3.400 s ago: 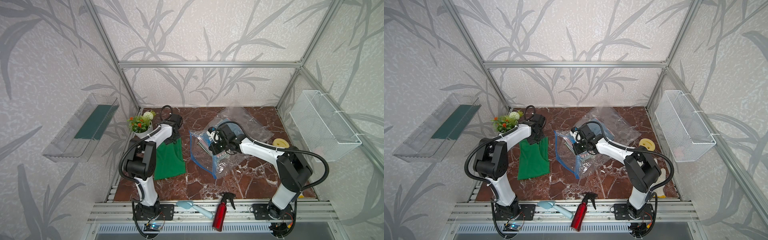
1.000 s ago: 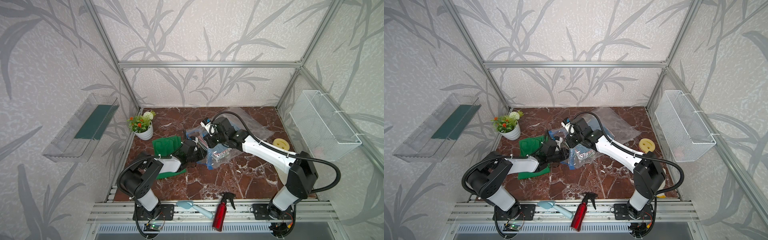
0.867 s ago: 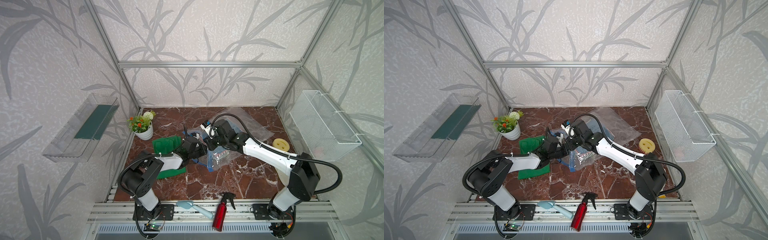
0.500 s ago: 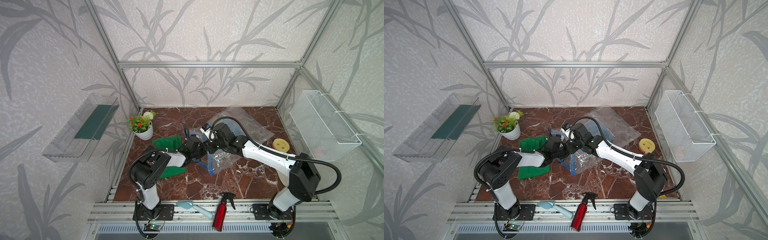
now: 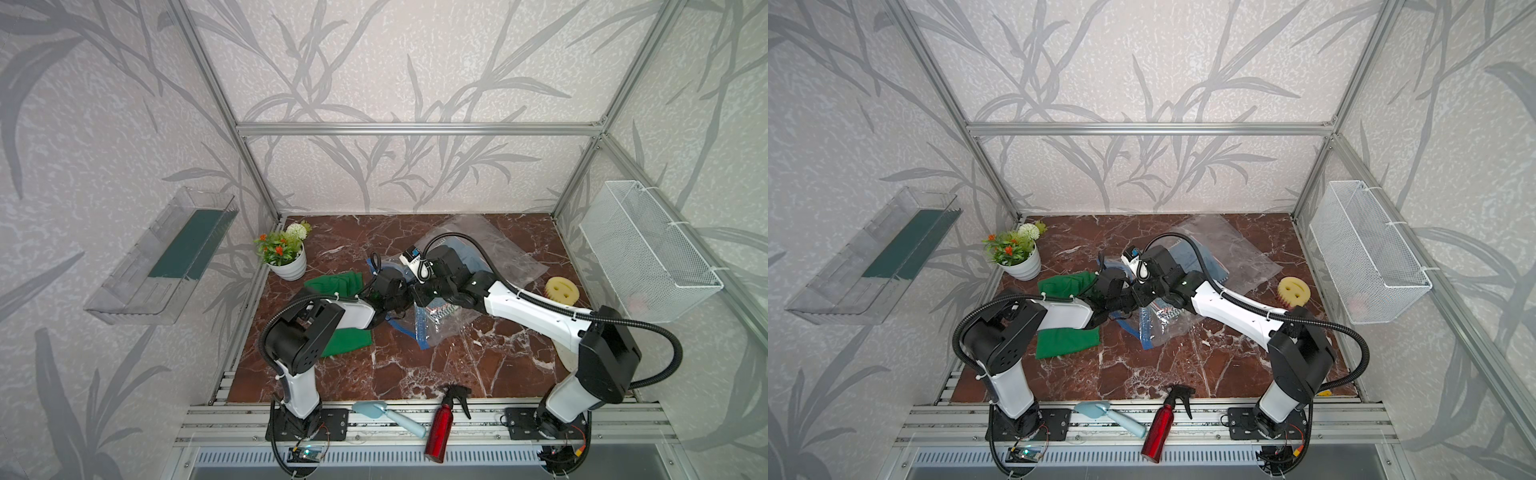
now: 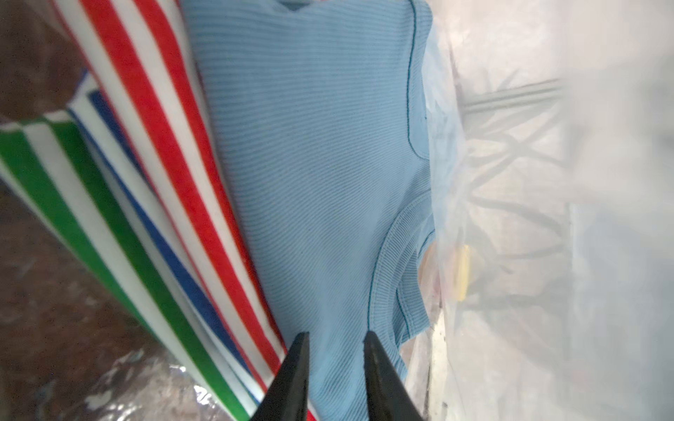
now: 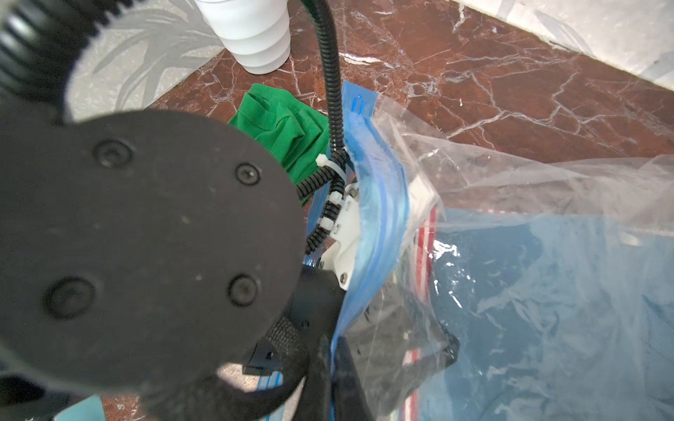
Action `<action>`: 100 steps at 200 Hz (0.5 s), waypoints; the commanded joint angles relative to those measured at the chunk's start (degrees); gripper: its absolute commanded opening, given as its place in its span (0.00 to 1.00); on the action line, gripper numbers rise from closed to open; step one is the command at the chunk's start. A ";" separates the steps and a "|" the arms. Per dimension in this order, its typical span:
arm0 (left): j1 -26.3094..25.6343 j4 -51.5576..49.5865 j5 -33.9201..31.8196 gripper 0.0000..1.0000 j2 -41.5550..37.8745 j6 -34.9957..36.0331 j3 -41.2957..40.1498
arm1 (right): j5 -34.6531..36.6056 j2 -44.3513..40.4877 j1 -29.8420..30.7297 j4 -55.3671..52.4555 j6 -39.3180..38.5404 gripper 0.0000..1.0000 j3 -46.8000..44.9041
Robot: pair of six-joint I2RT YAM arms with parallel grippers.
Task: Take the tank top out of the vacuum bag
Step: Take out the tank top from the vacuum bag.
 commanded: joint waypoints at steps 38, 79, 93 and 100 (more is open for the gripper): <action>-0.41 -5.14 -0.51 0.30 2.17 -0.97 3.09 | -2.63 -0.41 0.33 2.50 -0.15 0.00 -0.36; -0.42 -7.29 -1.55 0.31 2.99 -0.77 4.98 | -2.99 0.32 0.32 3.20 -0.82 0.00 -0.17; -0.40 -8.65 -1.16 0.31 4.08 -0.43 7.08 | -3.16 0.43 0.32 3.24 -0.85 0.00 -0.09; -0.48 -9.03 -1.08 0.31 4.57 -0.59 7.76 | -3.16 0.45 0.31 3.30 -0.80 0.00 -0.06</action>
